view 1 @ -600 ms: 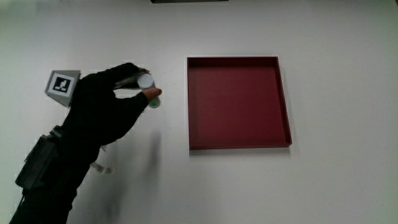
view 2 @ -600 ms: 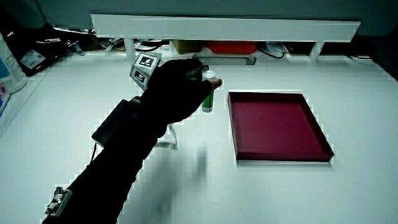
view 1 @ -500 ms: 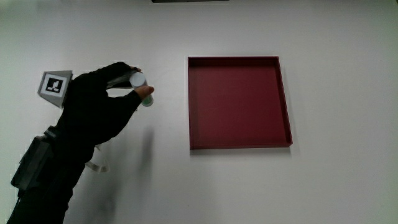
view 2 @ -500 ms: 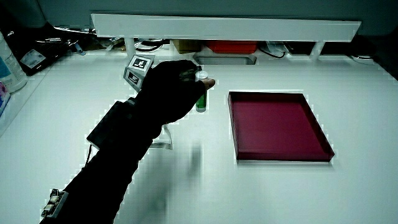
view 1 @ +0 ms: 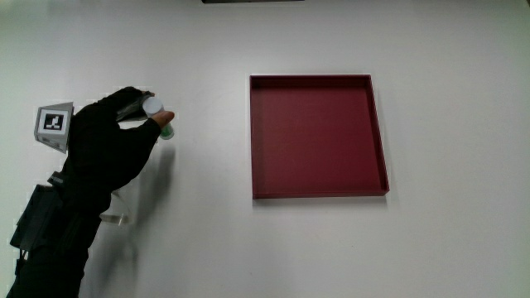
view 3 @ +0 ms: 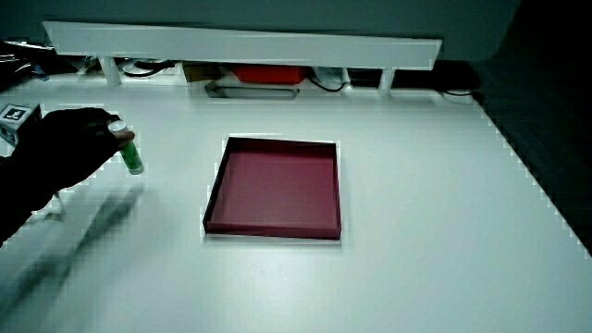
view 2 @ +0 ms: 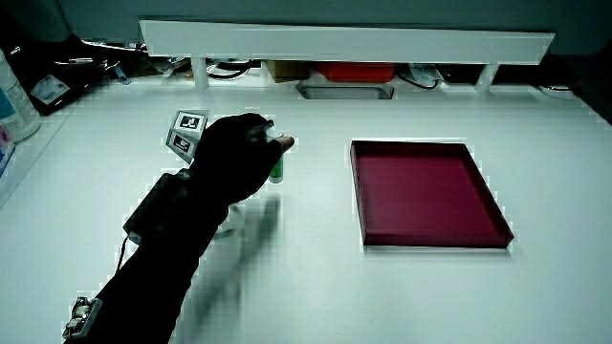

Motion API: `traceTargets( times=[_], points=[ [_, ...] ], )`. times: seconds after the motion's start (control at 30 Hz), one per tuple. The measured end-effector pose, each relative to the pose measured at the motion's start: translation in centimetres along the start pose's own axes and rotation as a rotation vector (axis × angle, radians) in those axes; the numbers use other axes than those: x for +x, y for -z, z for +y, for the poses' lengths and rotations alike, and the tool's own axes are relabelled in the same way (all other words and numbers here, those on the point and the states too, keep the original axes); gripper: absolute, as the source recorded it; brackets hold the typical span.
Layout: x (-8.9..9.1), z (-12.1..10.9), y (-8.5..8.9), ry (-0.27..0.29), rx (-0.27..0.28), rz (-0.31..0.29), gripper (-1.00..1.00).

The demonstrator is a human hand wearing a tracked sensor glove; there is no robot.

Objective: Place glue stick

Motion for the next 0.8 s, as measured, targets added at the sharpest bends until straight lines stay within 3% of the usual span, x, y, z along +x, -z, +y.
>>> traceTargets(
  times=[0.13,0.33,0.37,0.53,0.6,0.8],
  points=[
    [-1.8,0.1,0.1,-0.039,0.017,0.035,0.00],
    [-3.2,0.1,0.4,-0.081,0.032,0.066,0.00],
    [-3.2,0.0,0.4,-0.086,0.028,0.041,0.00],
    [-3.4,0.0,0.3,-0.076,0.047,0.041,0.00],
    [-3.5,-0.1,0.3,-0.096,0.046,0.027,0.00],
    [-3.7,-0.1,0.3,-0.100,0.046,0.024,-0.20]
  ],
)
